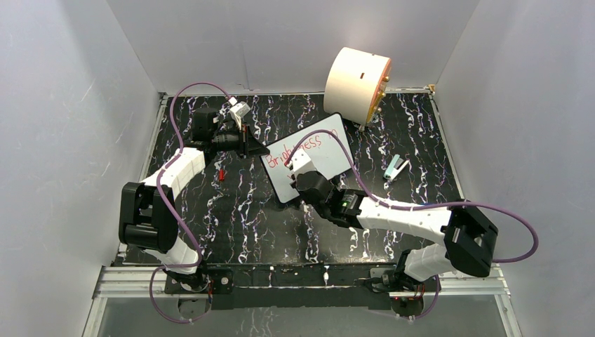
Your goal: Write a sentence on the whiteboard
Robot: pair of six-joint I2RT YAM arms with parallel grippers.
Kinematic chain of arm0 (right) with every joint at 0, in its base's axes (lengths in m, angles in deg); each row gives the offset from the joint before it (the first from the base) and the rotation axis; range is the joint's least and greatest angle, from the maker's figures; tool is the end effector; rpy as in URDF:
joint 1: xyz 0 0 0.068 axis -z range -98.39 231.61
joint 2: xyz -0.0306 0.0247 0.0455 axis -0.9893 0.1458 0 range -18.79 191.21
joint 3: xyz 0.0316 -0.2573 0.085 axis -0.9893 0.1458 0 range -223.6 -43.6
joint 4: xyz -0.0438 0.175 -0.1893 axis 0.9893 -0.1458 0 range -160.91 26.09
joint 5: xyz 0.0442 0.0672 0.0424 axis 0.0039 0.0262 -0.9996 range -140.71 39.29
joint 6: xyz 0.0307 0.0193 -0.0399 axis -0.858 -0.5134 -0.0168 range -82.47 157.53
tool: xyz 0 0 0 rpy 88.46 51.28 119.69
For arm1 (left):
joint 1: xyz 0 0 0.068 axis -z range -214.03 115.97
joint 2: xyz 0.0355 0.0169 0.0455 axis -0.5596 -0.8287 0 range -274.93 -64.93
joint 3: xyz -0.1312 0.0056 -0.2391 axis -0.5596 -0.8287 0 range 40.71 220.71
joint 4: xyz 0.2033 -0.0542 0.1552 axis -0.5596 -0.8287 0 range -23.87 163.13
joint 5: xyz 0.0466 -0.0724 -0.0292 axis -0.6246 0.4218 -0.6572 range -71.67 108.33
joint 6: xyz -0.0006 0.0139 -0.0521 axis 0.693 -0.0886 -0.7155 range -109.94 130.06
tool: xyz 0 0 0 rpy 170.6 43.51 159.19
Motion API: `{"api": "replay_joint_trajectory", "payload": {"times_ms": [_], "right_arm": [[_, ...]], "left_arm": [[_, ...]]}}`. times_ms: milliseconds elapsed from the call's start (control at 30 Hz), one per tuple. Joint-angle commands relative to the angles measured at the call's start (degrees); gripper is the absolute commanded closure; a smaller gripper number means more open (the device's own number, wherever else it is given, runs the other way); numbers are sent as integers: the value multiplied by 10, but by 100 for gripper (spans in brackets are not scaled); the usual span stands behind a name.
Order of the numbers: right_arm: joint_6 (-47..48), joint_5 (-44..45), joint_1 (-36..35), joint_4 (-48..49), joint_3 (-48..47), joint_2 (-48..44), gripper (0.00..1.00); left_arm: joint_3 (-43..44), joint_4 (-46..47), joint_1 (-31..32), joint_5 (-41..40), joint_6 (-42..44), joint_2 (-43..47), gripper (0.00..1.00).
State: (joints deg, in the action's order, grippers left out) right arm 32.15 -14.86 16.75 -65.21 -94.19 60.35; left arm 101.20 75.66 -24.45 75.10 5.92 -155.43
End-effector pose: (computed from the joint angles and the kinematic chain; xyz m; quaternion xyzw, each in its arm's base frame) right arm 0.1477 0.2657 0.2571 -0.2745 0.7914 0.0565 0.5432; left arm 0.3376 -0.0872 0.2637 0.2821 0.7395 -0.4581 0.4047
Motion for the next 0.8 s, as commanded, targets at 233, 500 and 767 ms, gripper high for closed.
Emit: {"api": "replay_joint_trajectory", "payload": {"times_ms": [233, 500, 767], "right_arm": [[13, 7, 10, 56, -26, 17, 100], [10, -8, 12, 44, -25, 23, 100], [0, -17, 12, 21, -20, 18, 100]], "left_arm": [[-11, -47, 15, -46, 23, -13, 100], [-11, -47, 14, -45, 23, -14, 100], [-11, -47, 15, -46, 23, -14, 100]]}}
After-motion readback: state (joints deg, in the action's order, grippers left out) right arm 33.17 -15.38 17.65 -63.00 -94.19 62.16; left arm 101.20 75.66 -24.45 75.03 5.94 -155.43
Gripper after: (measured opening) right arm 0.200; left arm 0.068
